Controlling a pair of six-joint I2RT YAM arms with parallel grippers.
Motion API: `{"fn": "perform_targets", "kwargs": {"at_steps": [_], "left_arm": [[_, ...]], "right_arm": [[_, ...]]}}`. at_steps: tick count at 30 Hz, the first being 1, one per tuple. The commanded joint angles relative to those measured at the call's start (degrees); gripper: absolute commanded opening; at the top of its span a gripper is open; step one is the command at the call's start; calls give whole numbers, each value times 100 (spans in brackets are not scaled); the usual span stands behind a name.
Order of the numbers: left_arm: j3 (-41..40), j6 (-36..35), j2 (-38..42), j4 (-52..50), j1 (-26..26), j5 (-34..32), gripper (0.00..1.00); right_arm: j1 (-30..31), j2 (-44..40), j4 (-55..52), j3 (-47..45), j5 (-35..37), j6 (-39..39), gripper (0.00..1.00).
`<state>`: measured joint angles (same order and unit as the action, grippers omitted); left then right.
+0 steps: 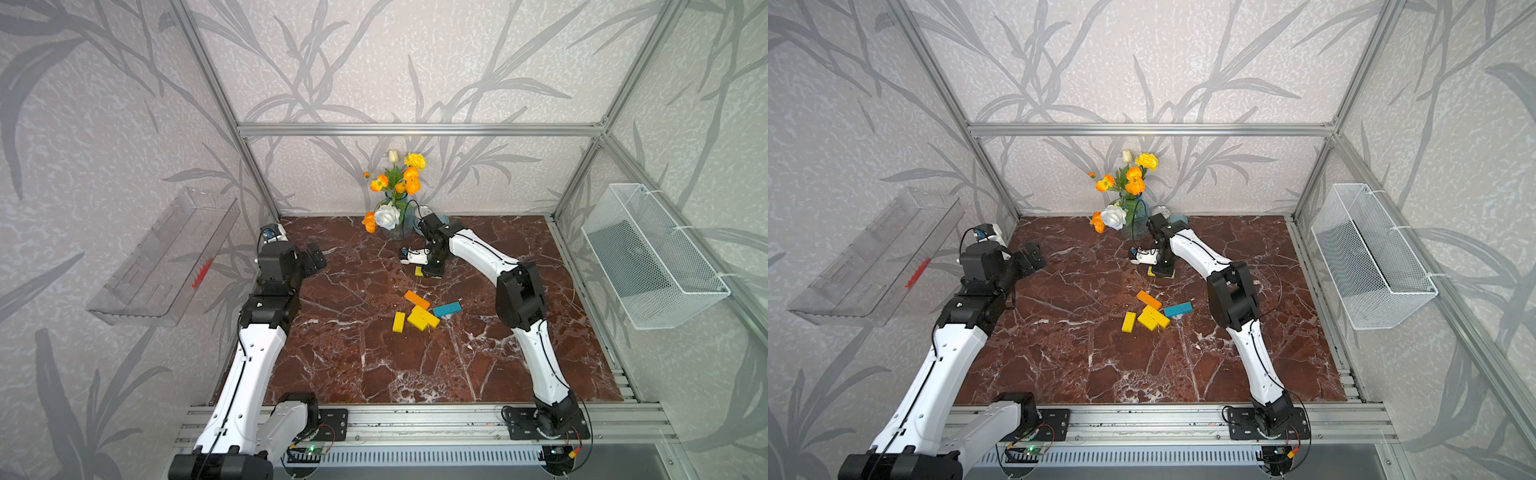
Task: Assemble the letter p with building blocks
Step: Adjust the building block at the center of the board.
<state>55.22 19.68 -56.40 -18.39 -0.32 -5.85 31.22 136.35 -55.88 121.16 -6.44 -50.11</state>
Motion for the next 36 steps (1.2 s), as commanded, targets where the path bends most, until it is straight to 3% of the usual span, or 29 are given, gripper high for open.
{"fn": "perform_targets", "kwargs": {"at_steps": [1,10,21,28,36], "left_arm": [[25,-87,22,-65,-20,45,100],[-10,-122,51,-27,-19,111,100],[39,-394,50,15,-18,854,100],[139,-572,111,-50,-18,1568,100],[309,-225,-273,-325,-4,2568,100]], "right_arm": [[42,160,-432,-50,194,-271,26],[46,5,-110,-657,402,-216,31],[40,-280,134,-952,299,178,55],[6,-1076,486,-1334,-36,706,58],[6,-2155,276,-2558,-764,1484,58]]}}
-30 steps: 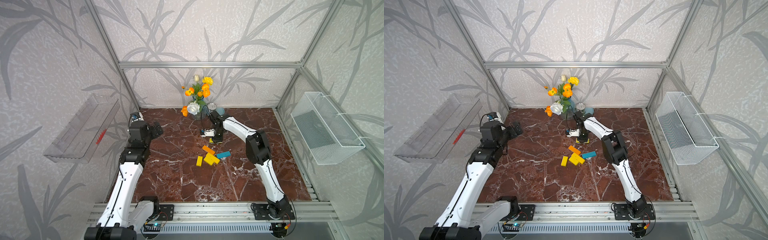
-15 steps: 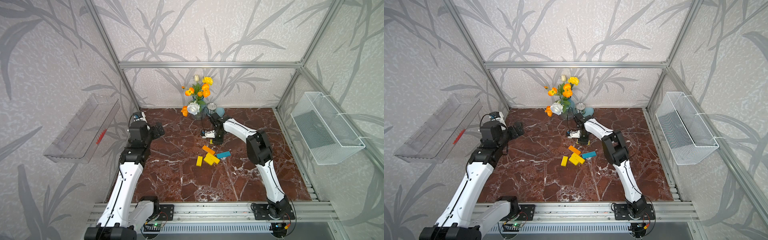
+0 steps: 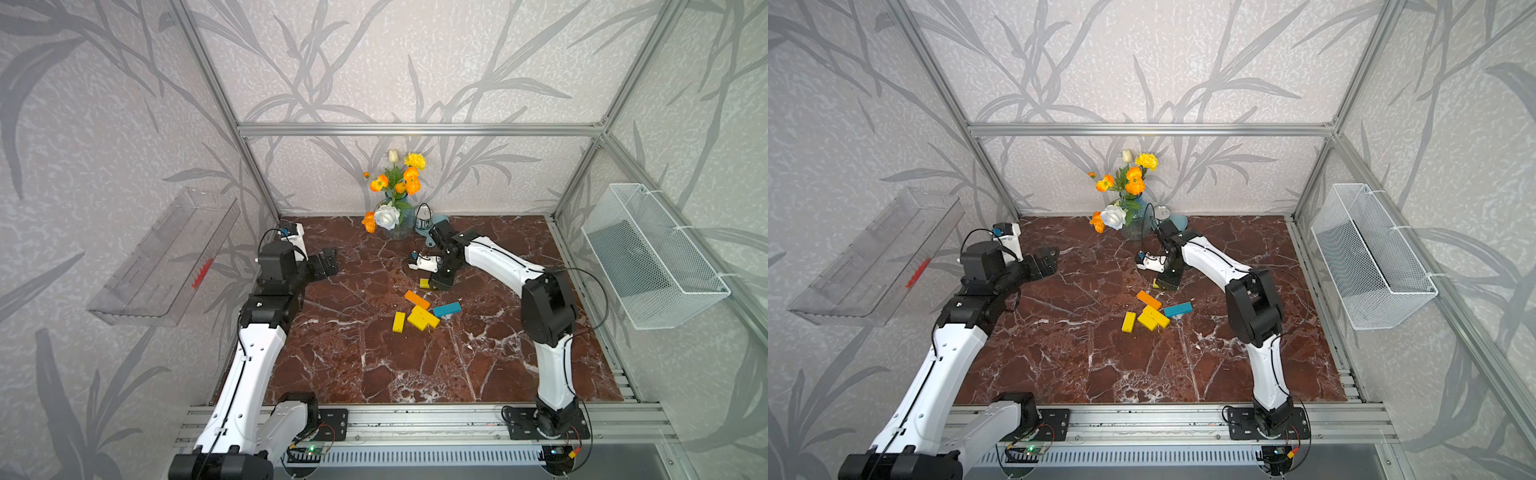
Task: Assemble the letter p with building blocks
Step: Adjust the building block at the center of the board, then pick up the building block from the center of the board.
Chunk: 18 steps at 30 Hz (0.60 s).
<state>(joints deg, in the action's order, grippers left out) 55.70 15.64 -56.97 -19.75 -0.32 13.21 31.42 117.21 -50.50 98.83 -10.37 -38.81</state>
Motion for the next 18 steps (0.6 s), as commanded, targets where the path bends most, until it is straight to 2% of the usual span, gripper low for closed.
{"fn": "perform_targets", "kwargs": {"at_steps": [1,4,8,11,15,18], "left_arm": [[285,316,-336,-198,7,881,99],[313,697,-810,-199,266,1511,96],[406,844,-1411,-531,1195,1052,95],[279,1251,-1839,-397,1683,1100,94],[249,1493,-2211,-410,2346,640,94],[275,1784,-2548,-269,2634,463,94]], "right_arm": [[-13,-302,-325,-450,-402,369,58],[-17,-590,-97,-1026,-488,592,58],[-63,-797,329,-1381,-551,1248,58],[-260,-1052,487,-1590,-1082,1751,56],[-601,-2076,1360,-2575,-1780,2630,57],[-817,-2882,1748,-3078,-1529,3250,58]]}}
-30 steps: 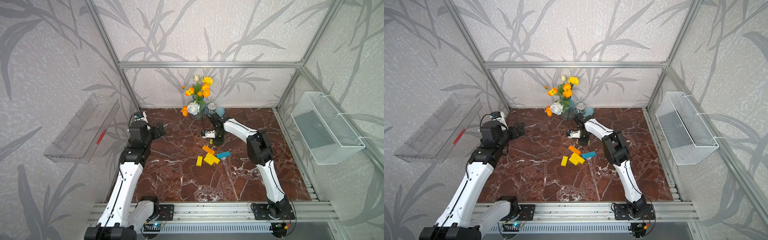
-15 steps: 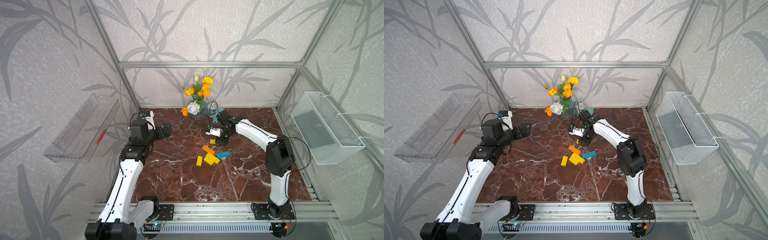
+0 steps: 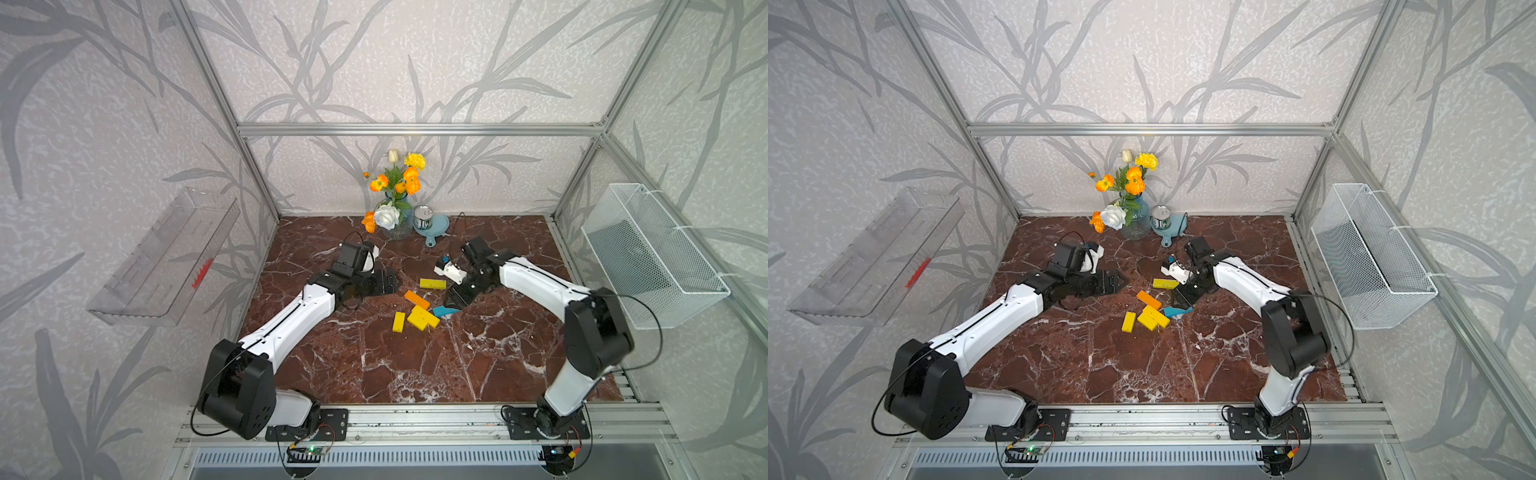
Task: Assemble the letter p with building blocks
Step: Pick up the building block from the center of the board.
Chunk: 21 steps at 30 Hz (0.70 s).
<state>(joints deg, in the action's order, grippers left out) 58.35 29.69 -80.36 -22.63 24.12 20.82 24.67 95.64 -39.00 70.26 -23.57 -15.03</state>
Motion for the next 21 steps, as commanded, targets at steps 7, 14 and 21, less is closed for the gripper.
{"fn": "perform_targets", "kwargs": {"at_steps": [7,14,21], "left_arm": [[623,617,-1487,-328,802,-853,88],[1519,1062,-2539,-614,1056,-1523,86],[2009,1779,-2868,-931,1232,-2376,83]], "right_arm": [[-431,-1972,654,-777,474,1473,61],[-645,-2476,724,-1198,383,1581,62],[-656,-2633,538,-1199,497,1398,62]]}}
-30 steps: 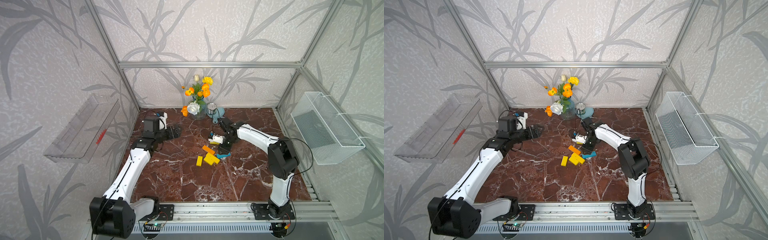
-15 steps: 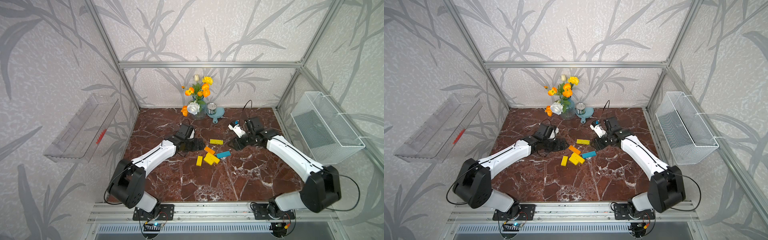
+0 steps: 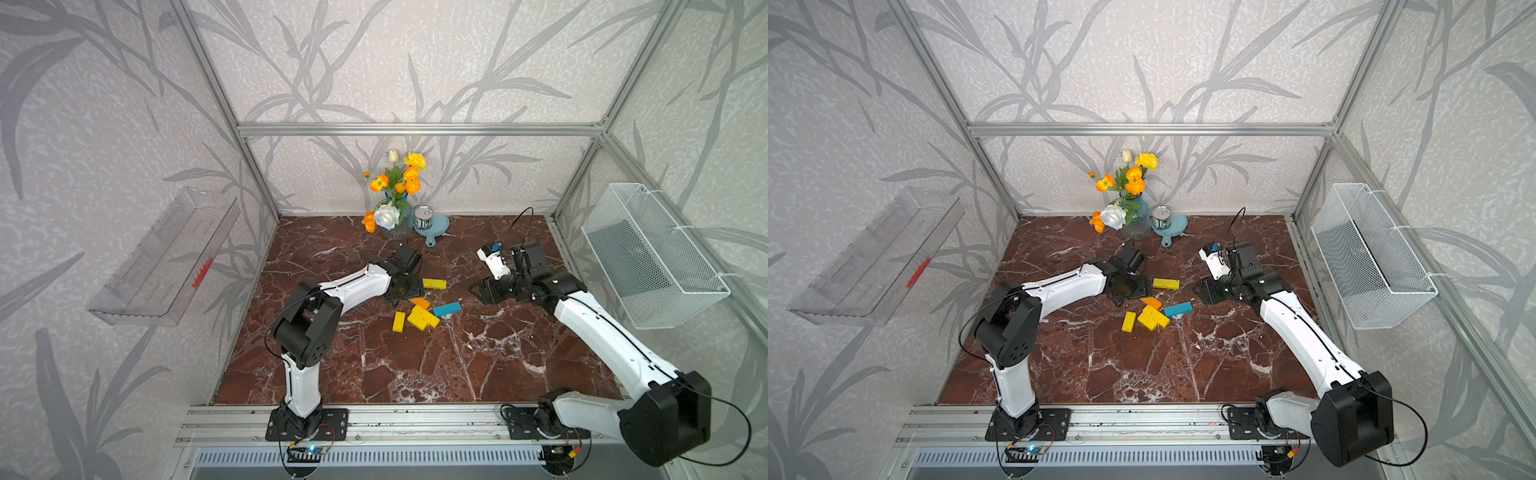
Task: Assemble the letter p with building blocks
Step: Pick up the building block from the center of the board.
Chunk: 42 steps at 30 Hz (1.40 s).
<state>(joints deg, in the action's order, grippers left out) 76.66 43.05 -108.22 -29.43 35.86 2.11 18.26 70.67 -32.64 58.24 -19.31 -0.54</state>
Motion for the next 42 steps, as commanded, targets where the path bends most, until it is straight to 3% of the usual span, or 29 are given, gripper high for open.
{"fn": "perform_targets", "kwargs": {"at_steps": [1,5,9,15,26,42], "left_arm": [[247,491,-176,-272,67,-475,83],[506,870,-495,-499,146,-367,82],[321,1406,-570,-49,237,-307,81],[267,1656,-682,295,251,-370,75],[420,1512,-987,359,247,-170,62],[680,1027,-1109,-346,233,-53,59]], "right_arm": [[-16,-148,-136,11,81,-53,62],[-72,-227,-101,-30,-60,-47,62],[-130,-273,-24,-100,-273,-13,62],[-147,-374,-23,-170,-409,1,62],[-147,-471,-93,-181,-432,10,62],[-156,-552,-18,-172,-659,135,62]]}}
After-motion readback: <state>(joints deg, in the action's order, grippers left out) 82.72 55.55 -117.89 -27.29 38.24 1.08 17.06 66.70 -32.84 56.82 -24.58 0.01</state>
